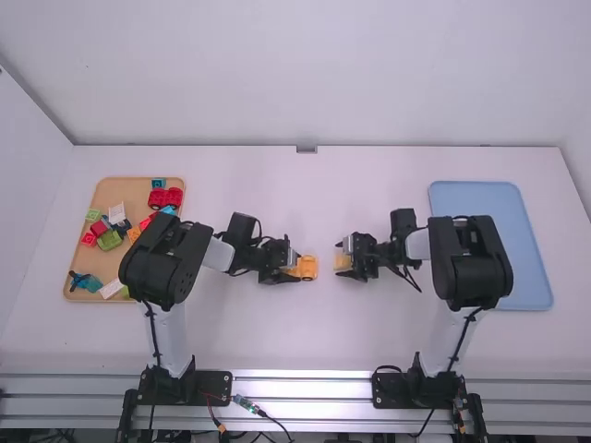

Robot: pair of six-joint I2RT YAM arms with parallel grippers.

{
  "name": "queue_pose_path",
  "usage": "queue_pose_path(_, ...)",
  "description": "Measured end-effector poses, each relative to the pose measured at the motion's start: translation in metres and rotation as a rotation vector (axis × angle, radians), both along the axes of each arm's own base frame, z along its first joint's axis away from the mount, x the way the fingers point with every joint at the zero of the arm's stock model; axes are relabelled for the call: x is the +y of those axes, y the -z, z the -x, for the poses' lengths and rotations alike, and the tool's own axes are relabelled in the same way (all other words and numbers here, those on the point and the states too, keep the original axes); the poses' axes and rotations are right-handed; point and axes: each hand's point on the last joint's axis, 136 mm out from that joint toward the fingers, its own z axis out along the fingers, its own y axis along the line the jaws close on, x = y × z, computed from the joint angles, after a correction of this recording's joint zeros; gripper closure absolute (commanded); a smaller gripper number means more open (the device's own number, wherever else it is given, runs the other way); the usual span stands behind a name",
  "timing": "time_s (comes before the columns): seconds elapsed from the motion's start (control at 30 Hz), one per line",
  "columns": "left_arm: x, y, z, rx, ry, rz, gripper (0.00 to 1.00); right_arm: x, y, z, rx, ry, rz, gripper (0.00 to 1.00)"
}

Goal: Assemble lego blocks to make yellow taxi

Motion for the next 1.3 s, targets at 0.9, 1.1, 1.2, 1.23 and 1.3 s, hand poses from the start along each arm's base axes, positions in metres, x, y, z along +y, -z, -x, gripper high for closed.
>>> queue_pose_path(0.9,0.0008,0.001,-0.0012,0.049,-0.036,-0.002,0.46,-0.0002,0.0036,-0.0025,0.115,0.057,-0.002,0.41)
queue_pose_path(1.1,0.0008,0.0011,-0.0013,0.051,-0.038,-0.002,0.46,-0.002,0.0068,-0.0021,0.12,0.063,0.019,0.47)
queue_pose_path(1.2,0.0008,0.001,-0.0013,0.051,-0.038,-0.002,0.46,-0.0021,0.0069,-0.0021,0.121,0.063,0.02,0.47)
queue_pose_path(1.23,0.0008,0.001,-0.0013,0.051,-0.038,-0.002,0.46,-0.0022,0.0072,-0.0015,0.125,0.064,0.021,0.47)
queue_pose_path(1.3,0.0007,0.0009,-0.0013,0.051,-0.038,-0.002,0.46,-0.0024,0.0075,-0.0012,0.127,0.064,0.023,0.48)
